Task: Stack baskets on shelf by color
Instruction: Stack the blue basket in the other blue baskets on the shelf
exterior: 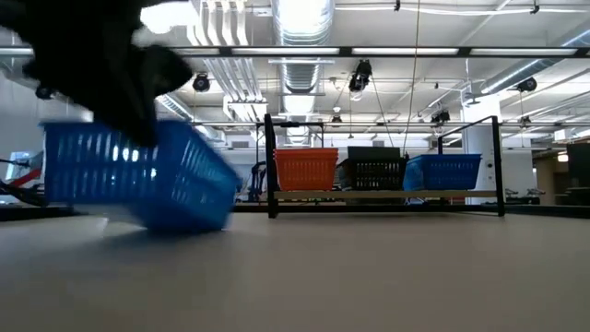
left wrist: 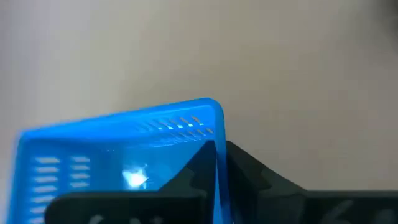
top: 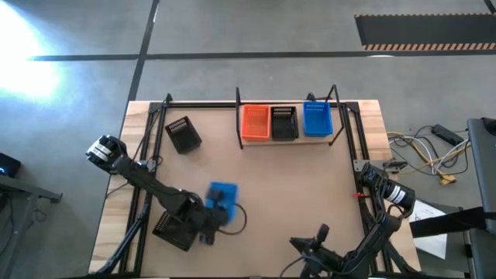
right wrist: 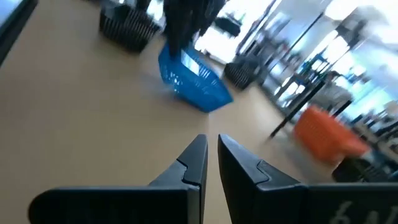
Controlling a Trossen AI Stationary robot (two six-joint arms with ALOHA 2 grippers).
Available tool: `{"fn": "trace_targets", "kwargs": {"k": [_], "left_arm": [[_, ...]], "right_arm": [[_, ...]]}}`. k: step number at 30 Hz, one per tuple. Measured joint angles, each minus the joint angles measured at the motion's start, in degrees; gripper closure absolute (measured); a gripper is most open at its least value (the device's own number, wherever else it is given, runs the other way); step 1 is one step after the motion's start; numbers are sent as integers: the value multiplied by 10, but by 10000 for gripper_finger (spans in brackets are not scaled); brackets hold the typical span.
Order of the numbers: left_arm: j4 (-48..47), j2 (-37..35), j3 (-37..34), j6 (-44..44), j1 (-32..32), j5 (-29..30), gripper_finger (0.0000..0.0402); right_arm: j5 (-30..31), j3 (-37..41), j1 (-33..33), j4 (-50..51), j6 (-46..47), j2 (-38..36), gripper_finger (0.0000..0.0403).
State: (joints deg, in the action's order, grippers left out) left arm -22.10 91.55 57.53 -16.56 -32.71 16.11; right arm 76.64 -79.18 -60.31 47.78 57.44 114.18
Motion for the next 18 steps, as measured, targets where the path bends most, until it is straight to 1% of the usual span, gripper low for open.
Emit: {"fn": "trace_targets", "kwargs": {"k": [2,4,6,7,10,13,15,18], "left_arm": [[87,3,4,99,-1,-56,397],[150,6,4,181,-1,-112,399],[194,11,4,232,-1,-158,399],[199,13,4,247,-1,-168,399],[202,19,3,259,-1,-173,400],[203,26,4,260,-2,-173,401],[203,31,4,261,-4,-175,401],[203,39,6,262,-4,-179,401]], "right_arm": [[-45,0,6,5,-11,-10,371],[-72,0,17,9,-25,-26,371],[-104,0,29,12,-59,-45,369],[-124,0,35,12,-81,-56,366],[-185,0,53,10,-156,-87,347],[-230,0,78,-12,-241,-119,313],[-269,0,102,-33,-320,-132,288],[-337,3,141,-46,-466,-137,257]]}}
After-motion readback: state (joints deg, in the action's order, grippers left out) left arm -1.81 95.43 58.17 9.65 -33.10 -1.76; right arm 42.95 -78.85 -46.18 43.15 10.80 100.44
